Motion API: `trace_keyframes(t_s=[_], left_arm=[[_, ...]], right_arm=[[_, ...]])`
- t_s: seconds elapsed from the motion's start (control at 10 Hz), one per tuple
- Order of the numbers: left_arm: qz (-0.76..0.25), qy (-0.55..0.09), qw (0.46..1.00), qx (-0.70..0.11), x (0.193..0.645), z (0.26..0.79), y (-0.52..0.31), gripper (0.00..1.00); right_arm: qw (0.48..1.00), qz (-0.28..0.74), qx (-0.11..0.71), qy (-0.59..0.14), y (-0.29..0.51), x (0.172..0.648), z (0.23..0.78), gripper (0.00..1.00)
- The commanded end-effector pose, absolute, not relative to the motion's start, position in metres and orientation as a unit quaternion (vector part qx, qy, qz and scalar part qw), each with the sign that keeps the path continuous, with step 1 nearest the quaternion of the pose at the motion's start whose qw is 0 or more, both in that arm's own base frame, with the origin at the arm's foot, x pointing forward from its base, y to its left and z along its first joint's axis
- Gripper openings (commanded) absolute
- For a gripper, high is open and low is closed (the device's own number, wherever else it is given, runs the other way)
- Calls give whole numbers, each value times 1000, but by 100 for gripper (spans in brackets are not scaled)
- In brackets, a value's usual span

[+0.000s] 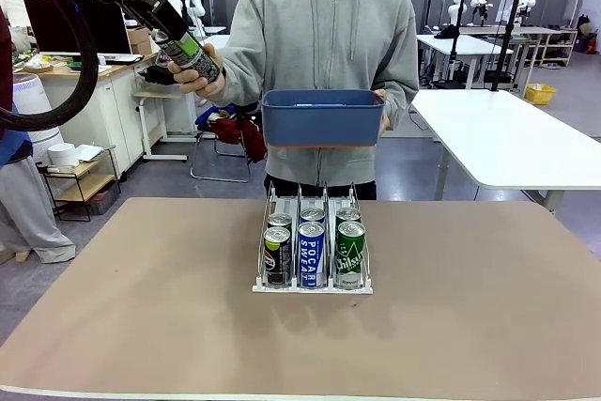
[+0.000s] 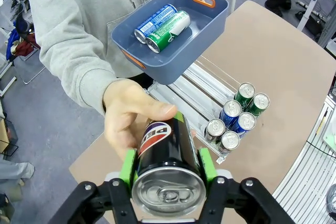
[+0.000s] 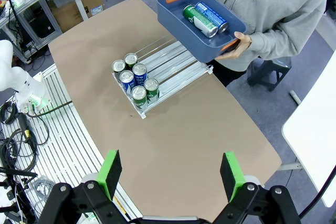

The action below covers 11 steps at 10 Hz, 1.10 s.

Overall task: Fill the beverage cans into the dispenser.
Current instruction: Place the picked Pepsi coke in the line of the Automatic Can Dispenser with the same cans.

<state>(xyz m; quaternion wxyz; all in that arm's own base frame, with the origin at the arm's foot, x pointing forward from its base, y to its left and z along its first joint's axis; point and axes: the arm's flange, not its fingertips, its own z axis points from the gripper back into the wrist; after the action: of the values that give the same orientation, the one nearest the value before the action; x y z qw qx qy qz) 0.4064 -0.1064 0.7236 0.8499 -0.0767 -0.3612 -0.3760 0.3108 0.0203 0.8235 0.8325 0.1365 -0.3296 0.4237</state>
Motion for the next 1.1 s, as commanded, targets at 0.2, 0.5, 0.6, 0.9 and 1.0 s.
trace_keyframes(t_s=[0.2, 0.5, 0.6, 0.9, 1.0], left_arm=[[-376, -362, 850, -77, 407, 724, -106, 39], [-370, -359, 854, -70, 406, 724, -109, 58], [-371, -357, 855, -61, 405, 725, -108, 58], [-367, -362, 855, -60, 407, 724, -108, 58], [-368, -363, 854, -58, 406, 724, -109, 58]], right_arm=[[828, 424, 146, -335, 22, 308, 819, 100], [828, 424, 146, -335, 22, 308, 819, 100], [828, 424, 146, -335, 22, 308, 819, 100], [828, 424, 146, -335, 22, 308, 819, 100], [828, 424, 146, -335, 22, 308, 819, 100]])
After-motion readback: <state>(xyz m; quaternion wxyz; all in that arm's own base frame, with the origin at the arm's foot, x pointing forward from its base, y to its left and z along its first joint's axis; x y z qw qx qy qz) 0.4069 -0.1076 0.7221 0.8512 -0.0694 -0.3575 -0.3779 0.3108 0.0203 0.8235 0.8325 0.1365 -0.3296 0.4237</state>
